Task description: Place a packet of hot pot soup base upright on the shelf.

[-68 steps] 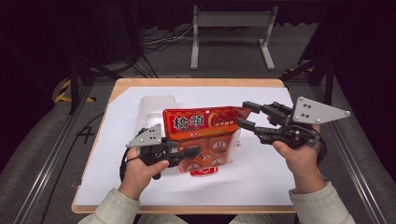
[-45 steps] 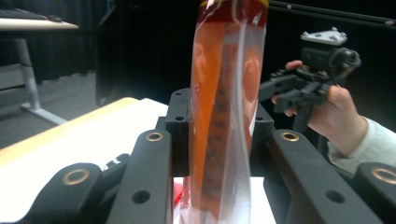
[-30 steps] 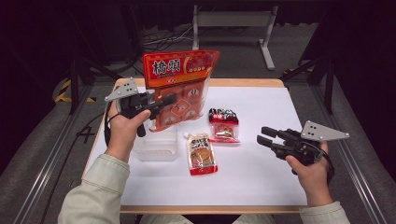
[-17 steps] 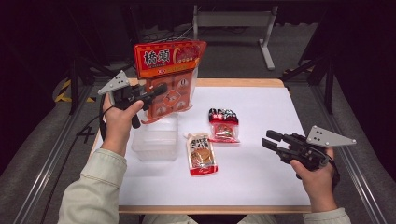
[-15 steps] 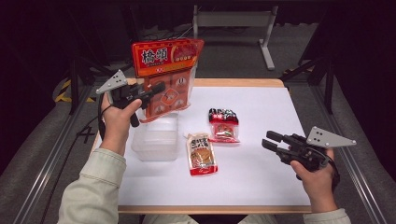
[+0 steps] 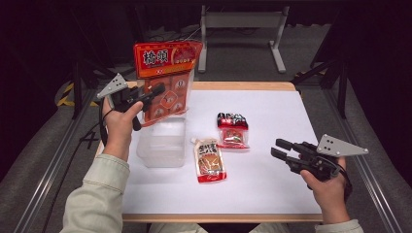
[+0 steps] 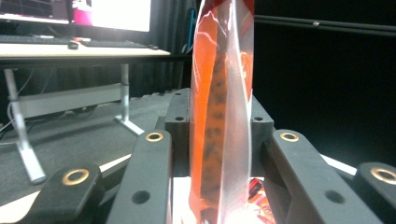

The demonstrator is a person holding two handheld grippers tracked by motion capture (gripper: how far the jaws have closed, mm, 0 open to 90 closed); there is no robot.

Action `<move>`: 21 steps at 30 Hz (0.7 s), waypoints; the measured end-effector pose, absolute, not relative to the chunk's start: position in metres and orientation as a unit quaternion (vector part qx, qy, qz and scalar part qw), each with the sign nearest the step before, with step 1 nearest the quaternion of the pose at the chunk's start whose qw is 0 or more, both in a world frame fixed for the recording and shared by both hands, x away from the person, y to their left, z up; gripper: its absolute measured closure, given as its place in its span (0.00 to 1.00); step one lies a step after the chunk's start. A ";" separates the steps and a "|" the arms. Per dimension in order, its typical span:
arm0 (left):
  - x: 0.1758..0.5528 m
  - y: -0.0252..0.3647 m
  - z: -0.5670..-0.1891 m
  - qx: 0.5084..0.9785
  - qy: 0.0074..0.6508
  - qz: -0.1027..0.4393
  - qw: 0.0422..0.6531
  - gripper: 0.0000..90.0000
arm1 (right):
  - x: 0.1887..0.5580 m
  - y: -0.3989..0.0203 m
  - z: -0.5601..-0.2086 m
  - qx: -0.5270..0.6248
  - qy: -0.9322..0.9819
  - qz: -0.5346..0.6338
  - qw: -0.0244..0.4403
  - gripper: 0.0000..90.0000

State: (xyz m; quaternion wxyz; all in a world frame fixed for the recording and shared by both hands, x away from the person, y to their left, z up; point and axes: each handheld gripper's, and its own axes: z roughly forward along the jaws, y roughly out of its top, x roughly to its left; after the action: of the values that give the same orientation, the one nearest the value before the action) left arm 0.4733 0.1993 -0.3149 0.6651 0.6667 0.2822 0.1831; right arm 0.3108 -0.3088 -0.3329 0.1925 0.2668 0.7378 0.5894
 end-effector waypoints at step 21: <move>0.488 0.192 -0.336 0.639 0.315 0.186 0.677 0.79 | 0.309 -0.296 -0.330 0.237 0.744 0.599 0.176 0.69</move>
State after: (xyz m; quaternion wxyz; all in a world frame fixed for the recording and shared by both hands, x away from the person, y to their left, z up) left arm 0.4877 0.1919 -0.3365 0.6766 0.6390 0.3150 0.1861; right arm 0.3093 -0.2961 -0.3298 0.1759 0.2370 0.7441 0.5993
